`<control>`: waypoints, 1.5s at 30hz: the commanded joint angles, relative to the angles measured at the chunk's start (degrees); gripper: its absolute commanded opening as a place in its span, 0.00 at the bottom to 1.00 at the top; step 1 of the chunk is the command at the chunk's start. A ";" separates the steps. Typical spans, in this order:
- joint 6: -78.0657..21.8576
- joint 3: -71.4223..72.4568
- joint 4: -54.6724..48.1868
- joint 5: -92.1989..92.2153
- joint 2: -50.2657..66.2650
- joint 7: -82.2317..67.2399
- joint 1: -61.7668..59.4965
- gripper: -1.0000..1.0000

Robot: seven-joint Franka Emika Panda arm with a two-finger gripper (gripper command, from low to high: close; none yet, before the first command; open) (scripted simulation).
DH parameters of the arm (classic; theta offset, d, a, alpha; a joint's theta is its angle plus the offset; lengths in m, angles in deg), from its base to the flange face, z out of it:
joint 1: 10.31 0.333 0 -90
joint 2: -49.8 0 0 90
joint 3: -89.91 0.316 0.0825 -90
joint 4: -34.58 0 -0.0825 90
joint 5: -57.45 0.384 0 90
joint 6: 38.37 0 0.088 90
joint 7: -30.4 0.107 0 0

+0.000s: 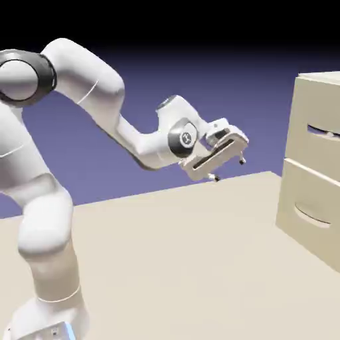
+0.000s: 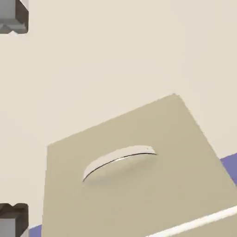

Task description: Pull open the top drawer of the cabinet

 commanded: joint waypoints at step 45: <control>-14.28 47.85 -44.98 -112.13 49.78 -94.56 -38.69 0.50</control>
